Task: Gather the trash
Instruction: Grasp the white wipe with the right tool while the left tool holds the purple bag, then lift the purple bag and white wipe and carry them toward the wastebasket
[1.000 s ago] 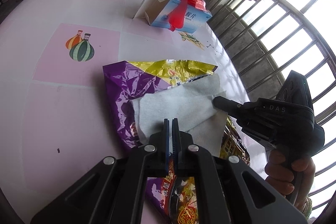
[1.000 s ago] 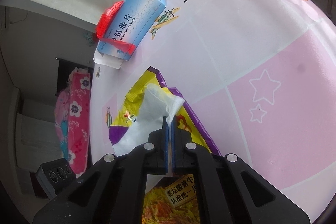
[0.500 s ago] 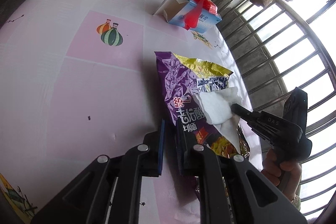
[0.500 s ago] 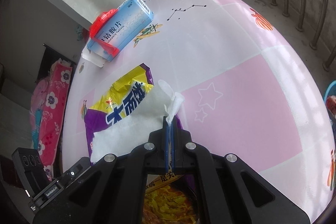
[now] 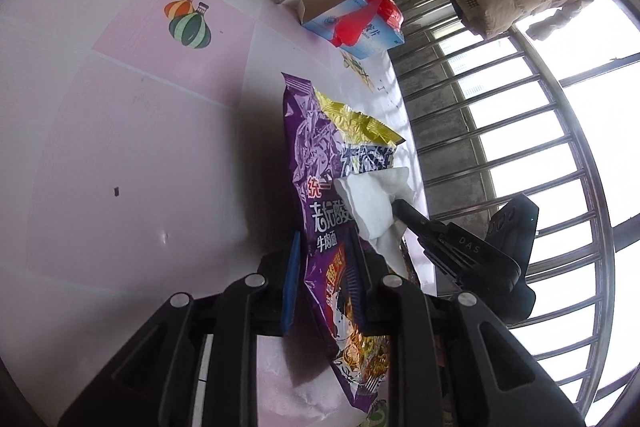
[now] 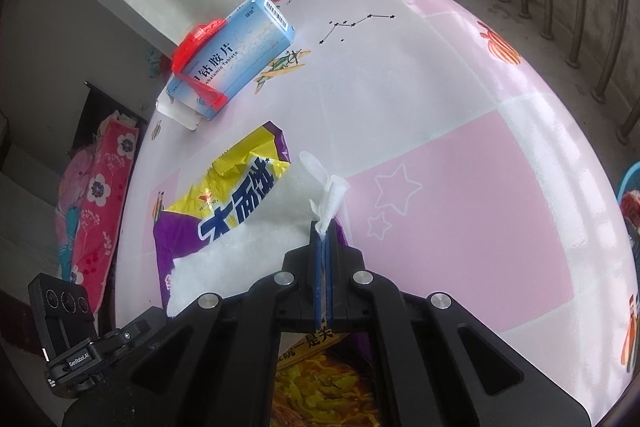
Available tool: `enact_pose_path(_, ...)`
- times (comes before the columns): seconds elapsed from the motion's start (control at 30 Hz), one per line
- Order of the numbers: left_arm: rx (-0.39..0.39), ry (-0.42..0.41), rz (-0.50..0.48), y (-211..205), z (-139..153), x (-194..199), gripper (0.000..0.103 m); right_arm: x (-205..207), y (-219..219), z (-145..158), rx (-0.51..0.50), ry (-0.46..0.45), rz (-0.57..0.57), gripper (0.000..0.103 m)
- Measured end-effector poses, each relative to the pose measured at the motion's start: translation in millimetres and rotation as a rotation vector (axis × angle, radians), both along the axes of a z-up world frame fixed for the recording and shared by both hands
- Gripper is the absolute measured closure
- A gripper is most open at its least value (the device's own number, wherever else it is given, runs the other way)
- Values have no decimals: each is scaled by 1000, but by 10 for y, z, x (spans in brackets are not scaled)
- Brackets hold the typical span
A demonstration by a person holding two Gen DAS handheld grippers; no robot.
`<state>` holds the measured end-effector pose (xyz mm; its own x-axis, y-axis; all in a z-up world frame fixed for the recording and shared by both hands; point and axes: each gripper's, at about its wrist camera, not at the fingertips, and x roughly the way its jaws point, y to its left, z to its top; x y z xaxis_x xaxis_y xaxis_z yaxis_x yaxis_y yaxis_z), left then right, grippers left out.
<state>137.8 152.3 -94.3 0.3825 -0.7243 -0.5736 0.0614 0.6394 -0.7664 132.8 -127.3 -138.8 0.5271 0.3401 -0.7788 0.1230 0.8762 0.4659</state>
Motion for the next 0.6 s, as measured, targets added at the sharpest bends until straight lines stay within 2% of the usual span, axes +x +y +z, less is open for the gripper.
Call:
enact_pose_path(0.1, -93, -46, -13, -6, 70, -29, 83, 4, -22, -10, 17, -1, -6, 103)
enact_pose_path(0.17, -116, -60, -26, -60, 95, -42, 83, 6, -30, -14, 26, -1, -9, 103)
enact_pose_path(0.3, -33, -58, -47, -240, 53, -58, 84, 9, -44, -16, 38, 0, -12, 103)
enact_pose_path(0.43, 40, -82, -47, -318, 43, -124, 95, 24, -80, -25, 65, 6, -15, 103)
enact_pose_path(0.6, 104, -118, -41, -329, 106, -150, 101, 31, -164, -51, 138, 26, -28, 103)
